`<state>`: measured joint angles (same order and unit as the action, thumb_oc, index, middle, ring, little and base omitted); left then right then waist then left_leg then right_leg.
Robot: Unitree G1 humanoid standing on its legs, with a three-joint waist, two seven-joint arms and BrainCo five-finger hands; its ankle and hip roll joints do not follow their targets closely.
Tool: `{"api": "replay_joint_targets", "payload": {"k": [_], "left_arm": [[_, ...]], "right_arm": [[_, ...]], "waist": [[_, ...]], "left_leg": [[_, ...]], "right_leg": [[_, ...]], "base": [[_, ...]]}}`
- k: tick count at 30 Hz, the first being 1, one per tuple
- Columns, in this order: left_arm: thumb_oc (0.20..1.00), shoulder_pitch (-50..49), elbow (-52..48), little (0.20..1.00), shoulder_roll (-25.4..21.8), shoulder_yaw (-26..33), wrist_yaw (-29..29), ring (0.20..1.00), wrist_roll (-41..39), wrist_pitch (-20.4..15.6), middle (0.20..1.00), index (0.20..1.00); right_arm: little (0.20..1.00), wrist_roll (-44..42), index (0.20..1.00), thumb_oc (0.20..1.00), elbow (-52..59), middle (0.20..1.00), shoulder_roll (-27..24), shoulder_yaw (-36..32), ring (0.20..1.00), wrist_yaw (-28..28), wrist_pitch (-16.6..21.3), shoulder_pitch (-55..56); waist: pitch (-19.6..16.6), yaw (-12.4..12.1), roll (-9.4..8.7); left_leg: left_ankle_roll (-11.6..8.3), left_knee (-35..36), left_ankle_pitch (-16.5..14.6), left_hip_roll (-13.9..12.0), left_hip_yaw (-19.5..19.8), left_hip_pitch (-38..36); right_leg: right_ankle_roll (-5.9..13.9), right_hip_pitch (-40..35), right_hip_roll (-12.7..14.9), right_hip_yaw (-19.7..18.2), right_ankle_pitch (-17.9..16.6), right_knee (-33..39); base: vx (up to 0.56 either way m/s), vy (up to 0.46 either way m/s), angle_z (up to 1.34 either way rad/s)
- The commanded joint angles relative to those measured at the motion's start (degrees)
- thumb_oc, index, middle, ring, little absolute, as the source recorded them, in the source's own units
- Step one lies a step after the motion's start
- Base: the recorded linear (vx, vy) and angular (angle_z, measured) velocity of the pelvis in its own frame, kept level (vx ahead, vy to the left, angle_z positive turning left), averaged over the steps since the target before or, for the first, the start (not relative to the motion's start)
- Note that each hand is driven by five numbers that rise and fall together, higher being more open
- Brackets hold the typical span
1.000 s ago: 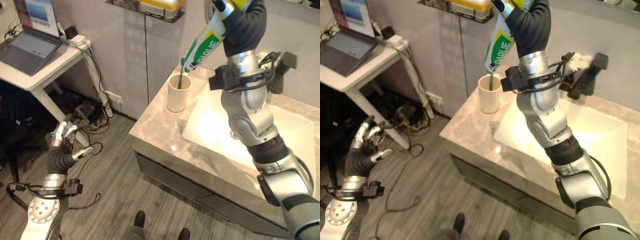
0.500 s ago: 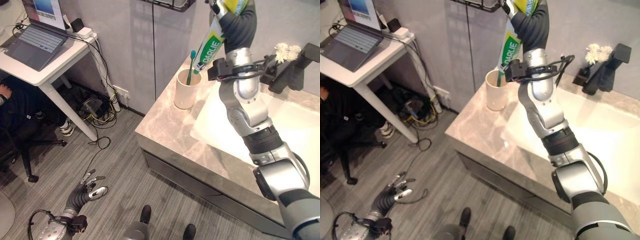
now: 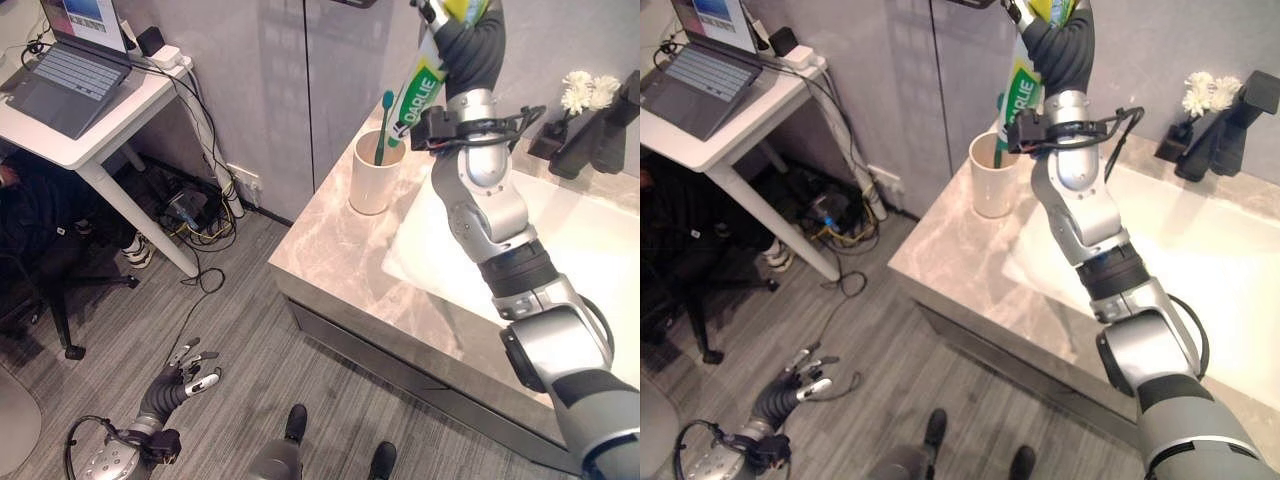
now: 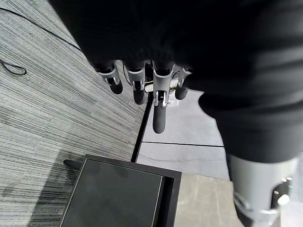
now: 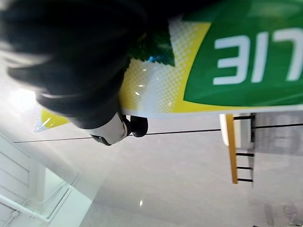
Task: Put brush and paste in cup on sink, flatten towel.
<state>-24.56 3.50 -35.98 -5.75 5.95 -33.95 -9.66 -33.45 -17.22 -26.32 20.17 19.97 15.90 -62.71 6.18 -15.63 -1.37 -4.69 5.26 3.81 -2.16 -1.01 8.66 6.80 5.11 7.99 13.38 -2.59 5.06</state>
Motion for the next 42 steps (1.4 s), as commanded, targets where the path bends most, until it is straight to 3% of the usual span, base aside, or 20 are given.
{"api": "replay_joint_targets", "payload": {"k": [1, 15, 36, 37, 38, 39, 40, 42], "left_arm": [[1.0, 0.72, -1.62, 1.0, -5.1, -2.13, -0.53, 1.0, -2.58, -2.08, 1.0, 1.0], [1.0, 1.2, -1.96, 1.0, -2.73, -0.93, -2.53, 1.0, -2.62, -2.19, 1.0, 1.0], [1.0, 2.37, -1.17, 1.0, -0.97, -1.49, -3.51, 1.0, -2.51, -2.52, 1.0, 1.0], [1.0, 2.39, -1.12, 1.0, -0.9, -1.52, -3.51, 1.0, -2.47, -2.51, 1.0, 1.0], [1.0, 2.49, -0.95, 1.0, -0.78, -1.58, -3.6, 1.0, -2.4, -2.48, 1.0, 1.0], [1.0, 2.49, -0.95, 1.0, -0.78, -1.58, -3.6, 1.0, -2.4, -2.48, 1.0, 1.0], [1.0, 2.42, -0.8, 1.0, -0.65, -1.62, -3.59, 1.0, -2.48, -2.51, 1.0, 1.0], [1.0, 2.37, -0.66, 1.0, -0.5, -1.49, -3.69, 1.0, -2.3, -2.47, 1.0, 1.0]], "right_arm": [[0.2, 0.61, 0.2, 0.2, 0.46, 0.2, -1.75, -0.76, 0.2, 0.91, 3.04, -6.9], [0.2, 0.14, 0.2, 0.2, 0.07, 0.2, -1.54, 0.28, 0.2, 0.12, 1.66, -5.92], [0.2, -2.37, 0.2, 0.2, -4.08, 0.2, -0.01, 0.36, 0.2, -0.97, 1.57, -4.88], [0.285, -2.75, 0.285, 0.285, -4.33, 0.285, 0.11, 0.24, 0.285, -1.16, 1.61, -4.8], [0.545, -3.08, 0.545, 0.545, -4.7, 0.545, 0.42, 0.38, 0.545, -1.4, 1.49, -4.74], [0.545, -3.08, 0.545, 0.545, -4.7, 0.545, 0.42, 0.38, 0.545, -1.4, 1.49, -4.74], [1.0, -2.49, 1.0, 1.0, -5.08, 1.0, 0.42, 0.7, 1.0, -1.25, 1.14, -4.88], [1.0, -1.67, 1.0, 1.0, -4.93, 1.0, 0.4, 0.88, 1.0, -0.97, 1.07, -4.87]], "waist": [[-2.75, -1.16, -2.86], [-1.92, -1.17, -3.69], [-0.8, -0.75, -3.58], [-0.8, -0.76, -3.54], [-0.81, -0.69, -3.47], [-0.81, -0.69, -3.47], [-0.78, -0.66, -3.53], [-0.78, -0.59, -3.52]], "left_leg": [[-1.87, -0.26, 1.75, -0.82, 0.3, 3.26], [-1.28, -0.26, 1.36, -0.17, 0.07, 3.75], [-1.43, -0.26, 1.47, -0.76, -0.1, 4.14], [-1.43, -0.26, 1.48, -0.8, -0.09, 4.14], [-1.43, -0.26, 1.48, -0.8, -0.11, 4.11], [-1.43, -0.26, 1.48, -0.8, -0.11, 4.11], [-1.42, -0.26, 1.45, -0.87, -0.17, 4.1], [-1.41, -0.26, 1.43, -0.93, -0.25, 3.99]], "right_leg": [[7.01, 1.26, 8.67, 0.86, -7.01, -0.06], [7.18, 1.55, 9.15, 0.89, -7.08, -0.06], [6.96, 2.16, 8.69, 0.73, -6.79, -0.06], [6.96, 2.18, 8.69, 0.73, -6.8, -0.06], [6.94, 2.19, 8.63, 0.7, -6.82, -0.06], [6.94, 2.19, 8.63, 0.7, -6.82, -0.06], [6.91, 2.22, 8.6, 0.6, -6.9, -0.06], [6.88, 2.31, 8.56, 0.5, -6.9, -0.06]], "base": [[0.02, 0.025, 0.13], [0.01, 0.006, 0.03], [0.0, 0.0, 0.0], [0.0, 0.0, 0.0], [0.0, 0.0, 0.0], [0.0, 0.0, 0.0], [0.0, 0.0, 0.0], [0.0, 0.0, 0.0]]}}
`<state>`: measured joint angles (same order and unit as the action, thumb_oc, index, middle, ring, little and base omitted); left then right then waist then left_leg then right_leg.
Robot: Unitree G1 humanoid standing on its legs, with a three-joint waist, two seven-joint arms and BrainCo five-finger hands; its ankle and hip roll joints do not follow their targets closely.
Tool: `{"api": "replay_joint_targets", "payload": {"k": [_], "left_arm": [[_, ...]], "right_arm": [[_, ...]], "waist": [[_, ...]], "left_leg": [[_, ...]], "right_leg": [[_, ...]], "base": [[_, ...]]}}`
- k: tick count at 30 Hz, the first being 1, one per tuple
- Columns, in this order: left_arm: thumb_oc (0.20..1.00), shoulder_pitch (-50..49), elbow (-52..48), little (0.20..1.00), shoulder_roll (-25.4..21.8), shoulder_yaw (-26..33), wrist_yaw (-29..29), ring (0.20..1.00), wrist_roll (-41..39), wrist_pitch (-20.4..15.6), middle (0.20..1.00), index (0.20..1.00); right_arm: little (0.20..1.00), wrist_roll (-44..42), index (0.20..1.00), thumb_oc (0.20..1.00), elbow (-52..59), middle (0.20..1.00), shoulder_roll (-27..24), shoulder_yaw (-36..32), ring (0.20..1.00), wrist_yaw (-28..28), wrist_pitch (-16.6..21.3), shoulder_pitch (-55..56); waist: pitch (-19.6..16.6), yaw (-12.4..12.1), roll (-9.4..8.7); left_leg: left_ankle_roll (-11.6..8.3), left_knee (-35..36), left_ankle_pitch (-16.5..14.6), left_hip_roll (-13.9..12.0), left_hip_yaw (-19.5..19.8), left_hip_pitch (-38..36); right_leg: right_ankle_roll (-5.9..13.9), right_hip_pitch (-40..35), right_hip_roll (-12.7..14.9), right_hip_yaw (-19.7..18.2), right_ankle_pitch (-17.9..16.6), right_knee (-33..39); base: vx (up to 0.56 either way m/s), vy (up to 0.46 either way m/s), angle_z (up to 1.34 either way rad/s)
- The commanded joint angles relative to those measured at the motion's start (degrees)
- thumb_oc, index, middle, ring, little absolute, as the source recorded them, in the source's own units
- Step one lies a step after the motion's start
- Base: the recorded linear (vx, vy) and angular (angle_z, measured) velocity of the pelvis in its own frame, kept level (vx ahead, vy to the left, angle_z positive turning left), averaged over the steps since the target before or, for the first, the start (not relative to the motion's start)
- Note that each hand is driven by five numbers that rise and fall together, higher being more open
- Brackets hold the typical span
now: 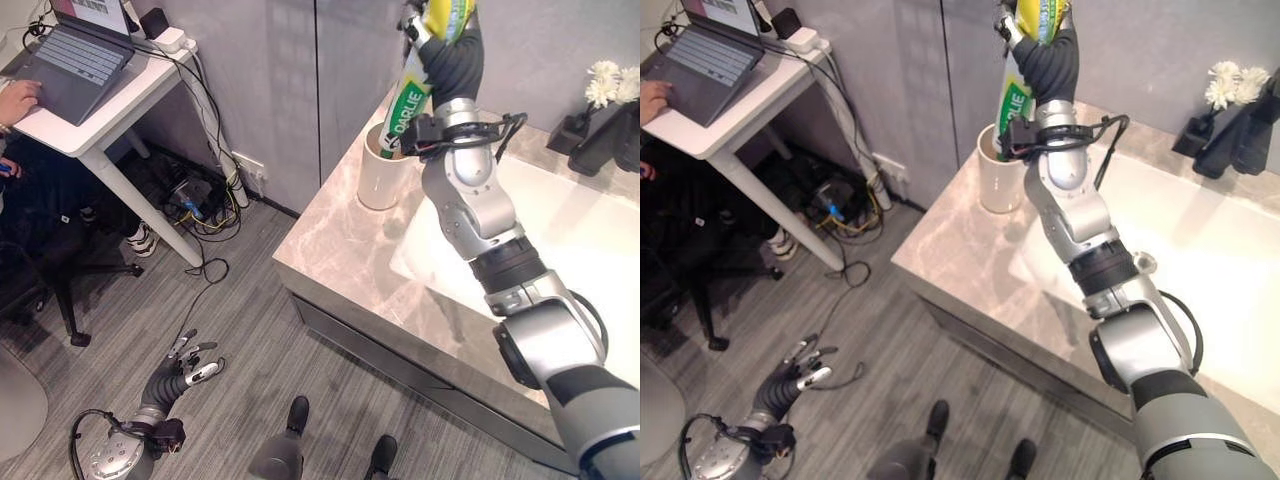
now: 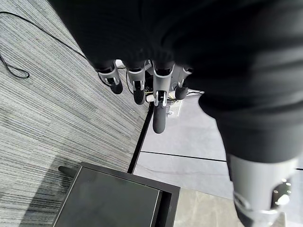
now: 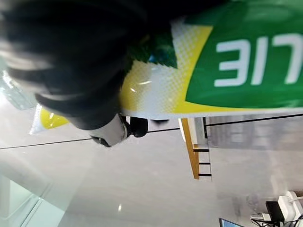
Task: Put brush and paste in cup on sink, flatten towel.
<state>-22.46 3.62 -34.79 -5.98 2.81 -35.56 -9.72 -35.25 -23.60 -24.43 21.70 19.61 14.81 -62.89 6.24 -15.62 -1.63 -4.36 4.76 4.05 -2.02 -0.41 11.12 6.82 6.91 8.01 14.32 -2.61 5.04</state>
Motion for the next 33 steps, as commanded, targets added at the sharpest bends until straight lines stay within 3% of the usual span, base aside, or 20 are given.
{"api": "replay_joint_targets", "payload": {"k": [1, 17, 24, 25, 26, 27, 30, 31, 32, 33], "left_arm": [[1.0, 0.29, -0.79, 1.0, -1.61, -1.25, -0.6, 1.0, -0.65, -2.39, 1.0, 1.0], [1.0, 2.25, -0.72, 1.0, -2.23, -0.47, -1.82, 1.0, 2.14, -3.76, 1.0, 1.0], [1.0, 3.89, -11.6, 1.0, -0.31, 9.22, -4.99, 1.0, -1.1, -7.32, 1.0, 1.0], [1.0, 4.69, -15.06, 1.0, 1.87, 12.58, -5.15, 1.0, -3.03, -8.57, 1.0, 1.0], [1.0, 4.58, -15.25, 1.0, 1.72, 12.54, -5.18, 1.0, -3.05, -8.46, 1.0, 1.0], [1.0, 5.43, -18.89, 1.0, 4.9, 16.14, -4.31, 1.0, -5.61, -9.5, 1.0, 1.0], [1.0, 4.72, -23.6, 1.0, 6.65, 18.61, -2.11, 1.0, -6.25, -10.15, 1.0, 1.0], [0.918, 4.28, -24.46, 0.918, 6.94, 18.83, -1.08, 0.918, -6.34, -10.23, 0.918, 0.918], [0.598, 4.12, -24.98, 0.598, 6.7, 18.59, -0.45, 0.598, -6.2, -10.23, 0.598, 0.598], [0.2, 3.75, -25.69, 0.2, 5.5, 16.69, 1.45, 0.2, -6.39, -9.51, 0.2, 0.2]], "right_arm": [[1.0, 0.4, 1.0, 1.0, 1.35, 1.0, -1.42, -0.67, 1.0, -0.54, 2.09, -4.65], [1.0, 7.76, 1.0, 1.0, 9.01, 1.0, -2.5, -6.51, 1.0, 4.0, 3.39, -2.51], [1.0, 16.18, 1.0, 1.0, 26.68, 1.0, -10.28, -17.07, 1.0, 7.39, 6.07, 4.65], [1.0, 18.81, 1.0, 1.0, 33.02, 1.0, -14.79, -21.76, 1.0, 7.33, 6.91, 9.49], [1.0, 18.91, 1.0, 1.0, 33.54, 1.0, -14.71, -22.13, 1.0, 7.34, 6.68, 10.01], [1.0, 25.13, 1.0, 1.0, 40.13, 1.0, -21.98, -32.12, 1.0, 8.93, 7.37, 19.33], [1.0, 37.78, 1.0, 1.0, 43.08, 1.0, -27.81, -48.01, 1.0, 15.43, 5.74, 35.16], [1.0, 39.38, 1.0, 1.0, 43.69, 1.0, -27.36, -52.8, 1.0, 15.86, 5.36, 40.66], [1.0, 39.03, 1.0, 1.0, 43.58, 1.0, -25.91, -56.2, 1.0, 16.33, 5.63, 44.08], [1.0, 35.61, 1.0, 1.0, 40.13, 1.0, -22.23, -61.84, 1.0, 17.82, 6.83, 49.33]], "waist": [[-0.85, -0.61, -3.21], [-1.93, -1.12, -1.54], [-3.45, 0.52, -0.65], [-3.7, 2.08, -0.54], [-3.76, 1.94, -0.67], [-4.41, 4.73, -0.52], [-4.67, 8.42, -0.5], [-4.65, 9.49, -0.39], [-4.81, 10.41, -0.31], [-4.9, 12.04, -0.08]], "left_leg": [[-1.75, 0.24, 1.2, -1.09, -0.83, 1.52], [-2.03, 0.24, 0.83, -1.17, -1.26, 0.25], [-2.39, 0.24, 0.46, -1.62, -1.99, -1.01], [-2.56, 0.24, -0.15, -1.89, -2.47, -1.75], [-2.5, 0.24, 0.22, -1.86, -2.46, -1.55], [-2.68, 0.24, -0.52, -2.22, -2.93, -2.2], [-2.64, 0.24, -0.21, -2.52, -3.42, -2.13], [-2.63, 0.24, -0.31, -2.64, -3.58, -2.2], [-2.63, 0.24, -0.76, -2.76, -3.74, -2.26], [-2.48, 0.24, -0.96, -2.96, -4.03, -2.27]], "right_leg": [[6.85, 0.53, 8.54, -0.43, -6.88, -0.04], [6.82, -0.43, 8.78, -0.75, -6.67, -0.04], [6.79, -1.1, 8.7, -1.43, -5.99, -0.04], [6.86, -1.38, 8.58, -1.77, -5.54, -0.04], [6.8, -1.17, 8.61, -1.82, -5.88, -0.04], [6.88, -1.33, 8.38, -2.2, -5.31, -0.04], [6.88, -0.35, 8.06, -3.22, -5.98, -0.04], [6.85, -0.16, 7.95, -3.53, -5.99, -0.04], [6.95, 0.09, 7.86, -3.99, -5.7, -0.04], [6.92, 0.62, 7.6, -4.83, -5.73, -0.04]], "base": [[0.0, 0.0, 0.0], [-0.02, -0.004, 0.0], [0.0, -0.002, 0.02], [0.0, 0.004, -0.05], [0.05, 0.006, -0.2], [0.01, 0.009, -0.14], [0.01, 0.003, -0.07], [0.01, -0.006, -0.19], [0.04, -0.013, -0.22], [0.03, -0.015, -0.49]]}}
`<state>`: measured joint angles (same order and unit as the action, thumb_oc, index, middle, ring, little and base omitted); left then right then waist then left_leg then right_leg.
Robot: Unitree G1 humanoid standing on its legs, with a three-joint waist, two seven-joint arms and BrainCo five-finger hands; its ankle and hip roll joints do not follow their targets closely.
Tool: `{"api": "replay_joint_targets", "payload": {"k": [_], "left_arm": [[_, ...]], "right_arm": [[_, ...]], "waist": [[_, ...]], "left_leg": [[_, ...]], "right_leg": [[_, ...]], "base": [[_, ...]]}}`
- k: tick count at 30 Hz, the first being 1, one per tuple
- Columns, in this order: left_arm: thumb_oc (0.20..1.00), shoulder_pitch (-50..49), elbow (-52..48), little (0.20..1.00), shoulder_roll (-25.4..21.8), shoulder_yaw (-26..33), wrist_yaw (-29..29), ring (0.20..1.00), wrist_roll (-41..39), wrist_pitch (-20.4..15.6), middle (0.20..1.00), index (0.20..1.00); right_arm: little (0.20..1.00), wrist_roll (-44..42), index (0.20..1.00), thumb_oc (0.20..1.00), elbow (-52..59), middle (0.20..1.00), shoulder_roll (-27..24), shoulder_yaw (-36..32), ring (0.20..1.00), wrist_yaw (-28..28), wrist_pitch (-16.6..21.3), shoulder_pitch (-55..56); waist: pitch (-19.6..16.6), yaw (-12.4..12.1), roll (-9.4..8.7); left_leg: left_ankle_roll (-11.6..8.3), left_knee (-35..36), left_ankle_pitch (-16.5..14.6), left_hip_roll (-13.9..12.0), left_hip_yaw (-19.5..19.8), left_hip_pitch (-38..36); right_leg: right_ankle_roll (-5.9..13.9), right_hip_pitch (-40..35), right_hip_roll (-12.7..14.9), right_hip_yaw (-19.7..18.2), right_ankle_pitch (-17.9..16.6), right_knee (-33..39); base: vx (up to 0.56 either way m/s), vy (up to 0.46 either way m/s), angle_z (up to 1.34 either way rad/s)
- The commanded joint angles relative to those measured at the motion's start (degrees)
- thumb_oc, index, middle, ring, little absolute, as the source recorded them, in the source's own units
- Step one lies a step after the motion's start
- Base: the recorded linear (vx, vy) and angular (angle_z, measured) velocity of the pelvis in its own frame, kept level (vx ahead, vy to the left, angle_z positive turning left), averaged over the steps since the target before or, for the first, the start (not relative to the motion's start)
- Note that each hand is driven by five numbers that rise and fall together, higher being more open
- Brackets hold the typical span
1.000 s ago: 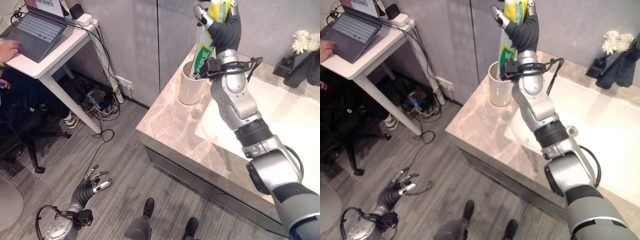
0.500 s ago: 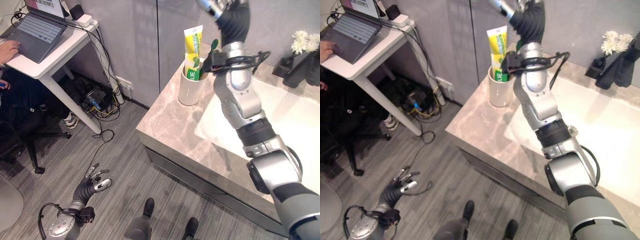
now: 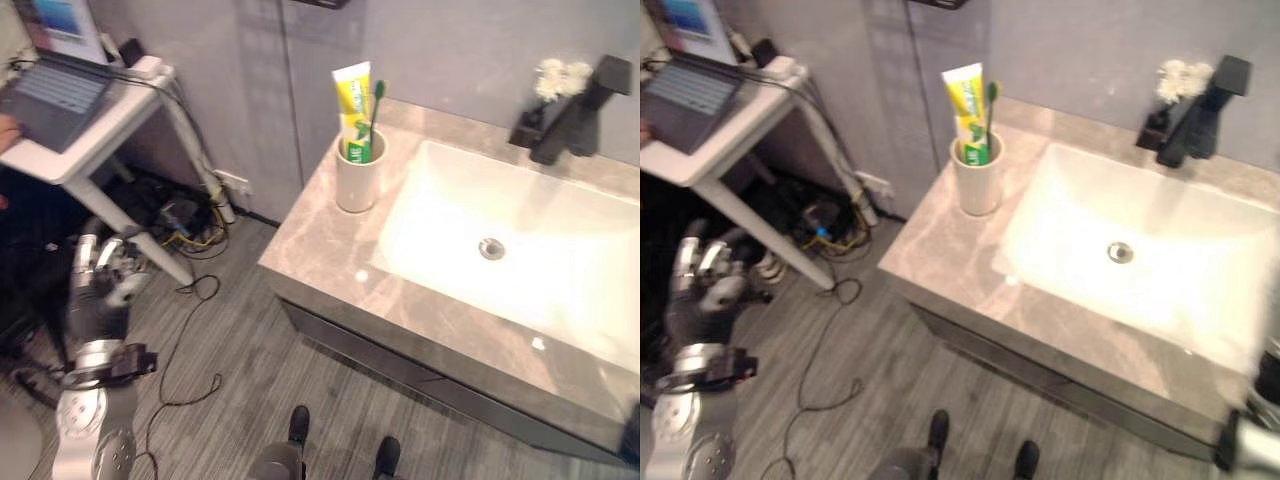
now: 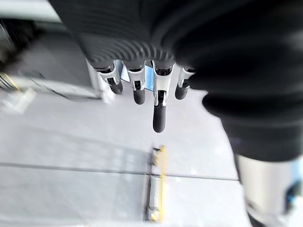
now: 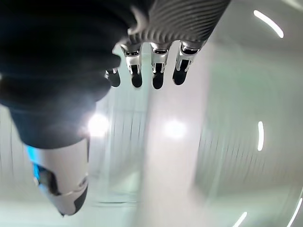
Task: Put brush and paste in cup on sink, flatten towel.
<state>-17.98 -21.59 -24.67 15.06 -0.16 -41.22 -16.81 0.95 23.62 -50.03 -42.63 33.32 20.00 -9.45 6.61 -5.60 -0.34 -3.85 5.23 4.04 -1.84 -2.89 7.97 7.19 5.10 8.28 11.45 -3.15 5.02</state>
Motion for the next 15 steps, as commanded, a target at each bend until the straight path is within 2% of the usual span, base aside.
{"api": "replay_joint_targets", "payload": {"k": [1, 3, 5, 7, 8, 10, 12, 13, 15], "left_arm": [[0.2, -0.71, 0.51, 0.2, -6.42, -5.8, 5.45, 0.2, -0.24, -2.0, 0.2, 0.2], [0.2, -1.19, 2.34, 0.2, -6.65, -6.93, 5.82, 0.2, -0.52, -1.24, 0.2, 0.2], [0.2, -1.5, 3.89, 0.2, -7.62, -7.67, 6.13, 0.2, -0.47, -1.23, 0.2, 0.2], [0.2, -2.07, 7.62, 0.2, -8.32, -8.77, 5.38, 0.2, 0.68, -0.96, 0.2, 0.2], [0.2, -2.31, 10.93, 0.2, -9.5, -9.88, 5.76, 0.2, 2.21, -0.32, 0.2, 0.2], [0.2, -2.4, 11.22, 0.2, -10.34, -10.65, 6.19, 0.2, 2.77, -0.35, 0.2, 0.2], [0.2, -2.34, 11.97, 0.2, -10.47, -10.86, 6.13, 0.2, 2.92, -0.35, 0.2, 0.2], [0.2, -1.98, 13.19, 0.2, -10.9, -11.59, 5.65, 0.2, 3.26, -0.58, 0.2, 0.2], [0.2, -1.51, 13.82, 0.2, -10.74, -12.02, 4.82, 0.2, 3.24, -0.84, 0.2, 0.2]], "right_arm": [[1.0, -4.55, 1.0, 1.0, -13.27, 1.0, 5.33, -1.76, 1.0, 5.52, 2.98, 1.27], [1.0, -5.92, 1.0, 1.0, -17.54, 1.0, 8.56, -5.14, 1.0, 7.54, 2.74, 5.06], [1.0, -6.33, 1.0, 1.0, -20.39, 1.0, 8.51, -5.85, 1.0, 8.55, 2.6, 6.62], [1.0, -7.5, 1.0, 1.0, -26.19, 1.0, 10.8, -6.96, 1.0, 10.65, 1.44, 9.66], [1.0, -9.07, 1.0, 1.0, -37.2, 1.0, 11.64, -7.33, 1.0, 10.7, -1.11, 14.0], [1.0, -10.94, 1.0, 1.0, -46.2, 1.0, 10.69, -7.37, 1.0, 11.97, -1.64, 14.87], [1.0, -12.38, 1.0, 1.0, -49.78, 1.0, 10.63, -6.48, 1.0, 12.24, -1.28, 14.21], [1.0, -17.78, 1.0, 1.0, -58.41, 1.0, 11.82, -5.84, 1.0, 12.63, -0.01, 13.33], [1.0, -22.58, 1.0, 1.0, -63.61, 1.0, 12.17, -4.54, 1.0, 11.08, 0.98, 11.84]], "waist": [[-5.26, 3.54, -1.34], [-5.02, 5.21, -0.6], [-5.16, 5.18, -0.51], [-5.11, 5.9, 0.06], [-4.62, 6.77, 0.66], [-4.69, 7.05, 1.32], [-4.6, 7.17, 1.7], [-4.41, 7.64, 2.27], [-4.16, 7.92, 2.81]], "left_leg": [[-2.86, -0.23, -1.12, -3.33, -2.02, 0.82], [-2.77, -0.23, -1.23, -3.41, -2.68, 0.96], [-2.77, -0.23, -1.26, -3.49, -2.79, 1.02], [-2.71, -0.23, -1.27, -3.64, -3.26, 1.13], [-2.67, -0.23, -0.92, -3.8, -3.79, 1.12], [-2.77, -0.23, -1.2, -4.0, -4.15, 1.26], [-2.81, -0.23, -1.2, -4.08, -4.47, 1.38], [-2.9, -0.23, -1.2, -4.3, -5.16, 1.55], [-3.09, -0.23, -1.09, -4.63, -6.13, 1.71]], "right_leg": [[6.58, 3.05, 7.15, -2.84, -5.32, -0.02], [6.68, 3.81, 7.03, -3.73, -5.5, -0.02], [6.64, 4.15, 6.91, -4.06, -5.59, -0.02], [6.6, 4.6, 6.83, -4.6, -5.74, -0.02], [6.56, 5.02, 6.61, -4.83, -6.23, -0.02], [6.74, 5.55, 6.5, -5.19, -6.01, -0.02], [6.85, 6.09, 6.38, -5.57, -6.12, -0.02], [6.96, 6.88, 6.23, -6.09, -6.31, -0.02], [7.01, 7.96, 5.95, -6.88, -6.54, -0.02]], "base": [[0.01, -0.015, -0.46], [0.0, -0.018, -0.39], [0.0, -0.005, -0.31], [0.01, -0.033, -0.16], [0.03, -0.039, -0.03], [0.01, -0.013, 0.02], [0.0, -0.02, -0.12], [0.01, -0.029, -0.29], [0.01, -0.028, -0.24]]}}
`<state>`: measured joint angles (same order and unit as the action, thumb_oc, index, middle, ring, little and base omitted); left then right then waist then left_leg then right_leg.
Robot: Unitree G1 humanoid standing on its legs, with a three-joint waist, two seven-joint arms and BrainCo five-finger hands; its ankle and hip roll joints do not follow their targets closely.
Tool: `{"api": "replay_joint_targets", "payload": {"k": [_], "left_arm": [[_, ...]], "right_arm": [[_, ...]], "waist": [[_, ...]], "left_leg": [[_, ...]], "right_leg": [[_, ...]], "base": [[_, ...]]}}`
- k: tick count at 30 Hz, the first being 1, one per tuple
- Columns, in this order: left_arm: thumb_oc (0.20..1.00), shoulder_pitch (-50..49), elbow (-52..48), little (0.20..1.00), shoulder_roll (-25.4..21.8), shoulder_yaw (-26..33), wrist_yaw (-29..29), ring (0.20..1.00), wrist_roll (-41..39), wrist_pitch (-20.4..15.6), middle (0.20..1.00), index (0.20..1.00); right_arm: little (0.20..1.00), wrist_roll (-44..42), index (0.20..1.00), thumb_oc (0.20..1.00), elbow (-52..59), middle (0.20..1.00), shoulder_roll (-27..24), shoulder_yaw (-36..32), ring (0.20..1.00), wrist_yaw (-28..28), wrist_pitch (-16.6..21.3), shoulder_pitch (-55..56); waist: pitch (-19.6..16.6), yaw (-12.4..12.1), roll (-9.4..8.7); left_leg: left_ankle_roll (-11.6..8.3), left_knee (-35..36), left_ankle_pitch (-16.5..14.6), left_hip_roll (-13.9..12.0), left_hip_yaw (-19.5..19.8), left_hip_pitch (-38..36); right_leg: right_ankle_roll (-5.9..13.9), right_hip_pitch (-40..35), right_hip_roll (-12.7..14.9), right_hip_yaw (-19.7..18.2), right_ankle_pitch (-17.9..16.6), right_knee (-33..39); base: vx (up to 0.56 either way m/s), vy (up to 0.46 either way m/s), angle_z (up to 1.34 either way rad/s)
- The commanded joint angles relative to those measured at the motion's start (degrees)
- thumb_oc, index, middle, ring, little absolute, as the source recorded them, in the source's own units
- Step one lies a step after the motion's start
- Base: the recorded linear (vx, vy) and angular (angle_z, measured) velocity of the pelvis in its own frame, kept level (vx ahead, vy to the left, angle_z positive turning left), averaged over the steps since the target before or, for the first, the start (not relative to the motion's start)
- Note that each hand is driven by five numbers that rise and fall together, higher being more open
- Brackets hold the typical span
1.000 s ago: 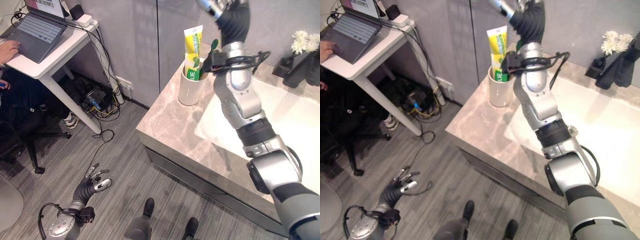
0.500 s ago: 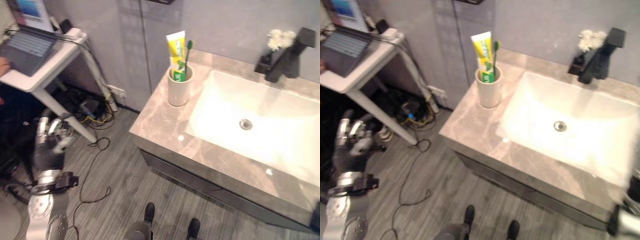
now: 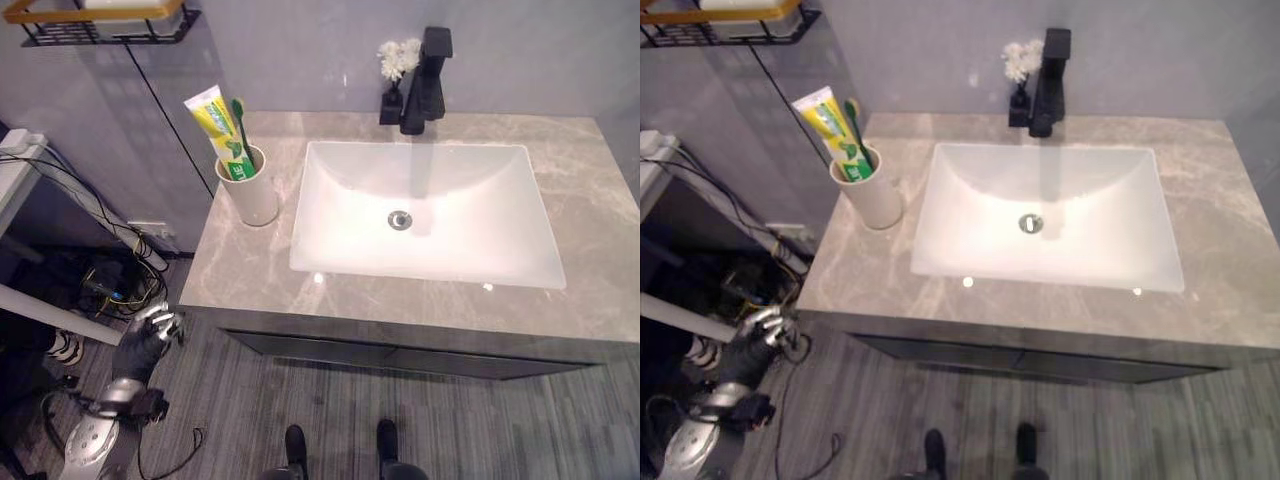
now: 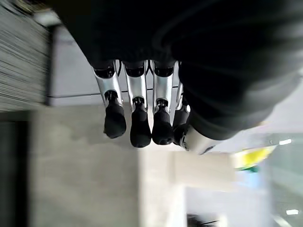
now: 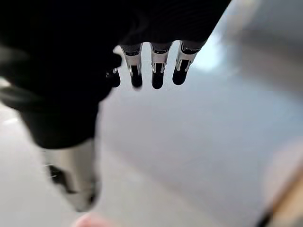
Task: Put brush and paste in cup on sink, flatten towel.
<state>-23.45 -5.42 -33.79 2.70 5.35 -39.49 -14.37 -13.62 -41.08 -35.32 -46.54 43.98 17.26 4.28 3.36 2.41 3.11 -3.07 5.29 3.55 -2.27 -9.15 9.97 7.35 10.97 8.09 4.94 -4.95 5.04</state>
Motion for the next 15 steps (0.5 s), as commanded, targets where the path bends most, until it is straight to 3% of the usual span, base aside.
{"api": "replay_joint_targets", "payload": {"k": [1, 6, 8, 11, 13, 15], "left_arm": [[0.2, 4.29, -2.22, 0.2, -1.44, 0.06, -1.05, 0.2, 1.43, -3.31, 0.2, 0.2], [0.2, 5.95, -1.37, 0.2, -1.7, -1.3, -1.14, 0.2, 2.38, -3.72, 0.2, 0.2], [0.2, 7.38, -3.08, 0.2, -2.06, -1.71, -1.58, 0.2, 3.52, -4.73, 0.2, 0.2], [0.2, 7.83, -5.12, 0.2, -1.76, -0.28, -2.5, 0.2, 4.12, -5.52, 0.2, 0.2], [0.2, 7.38, -9.1, 0.2, -1.76, 3.54, -3.05, 0.2, 5.1, -6.83, 0.2, 0.2], [0.2, 6.89, -9.91, 0.2, -1.33, 4.78, -3.09, 0.2, 4.93, -6.92, 0.2, 0.2]], "right_arm": [[1.0, -9.77, 1.0, 1.0, -1.94, 1.0, -2.05, -0.23, 1.0, 0.12, 3.53, -1.72], [1.0, -17.56, 1.0, 1.0, -14.59, 1.0, -3.05, 3.02, 1.0, -5.85, 3.34, -2.32], [1.0, -22.62, 1.0, 1.0, -22.57, 1.0, -1.56, 6.9, 1.0, -10.96, 1.02, -3.63], [1.0, -23.7, 1.0, 1.0, -28.93, 1.0, -0.76, 12.26, 1.0, -16.14, -1.28, -4.79], [1.0, -18.57, 1.0, 1.0, -36.83, 1.0, 3.61, 20.97, 1.0, -22.04, -6.67, -3.74], [1.0, -18.7, 1.0, 1.0, -37.92, 1.0, 4.15, 21.27, 1.0, -23.02, -7.3, -3.9]], "waist": [[-0.76, 0.11, -0.46], [-0.22, 0.43, 0.68], [0.51, 0.36, 1.52], [0.95, 0.21, 1.76], [1.42, -1.13, 2.14], [1.39, -1.22, 2.05]], "left_leg": [[-3.98, -0.29, -0.54, -4.31, -0.15, -0.25], [-4.73, -0.29, -0.12, -4.79, -0.9, 0.42], [-5.14, -0.29, 0.29, -5.08, -1.21, 0.94], [-5.56, -0.29, 0.63, -5.48, -1.87, 1.1], [-6.07, -0.29, 0.64, -6.06, -2.46, 0.72], [-6.13, -0.29, 1.05, -6.14, -2.38, 0.95]], "right_leg": [[6.85, 2.35, 6.08, -0.52, -4.8, -0.04], [6.7, 3.61, 5.86, -0.96, -4.88, -0.04], [6.62, 4.31, 5.58, -1.21, -4.79, -0.04], [6.54, 4.99, 5.13, -1.77, -4.91, -0.04], [6.57, 4.9, 4.76, -1.91, -4.54, -0.04], [6.39, 5.07, 4.75, -1.88, -4.78, -0.04]], "base": [[0.02, -0.044, -0.25], [0.01, -0.038, -0.16], [0.01, -0.048, -0.12], [-0.01, -0.054, -0.06], [0.02, -0.067, -0.12], [0.01, -0.068, -0.11]]}}
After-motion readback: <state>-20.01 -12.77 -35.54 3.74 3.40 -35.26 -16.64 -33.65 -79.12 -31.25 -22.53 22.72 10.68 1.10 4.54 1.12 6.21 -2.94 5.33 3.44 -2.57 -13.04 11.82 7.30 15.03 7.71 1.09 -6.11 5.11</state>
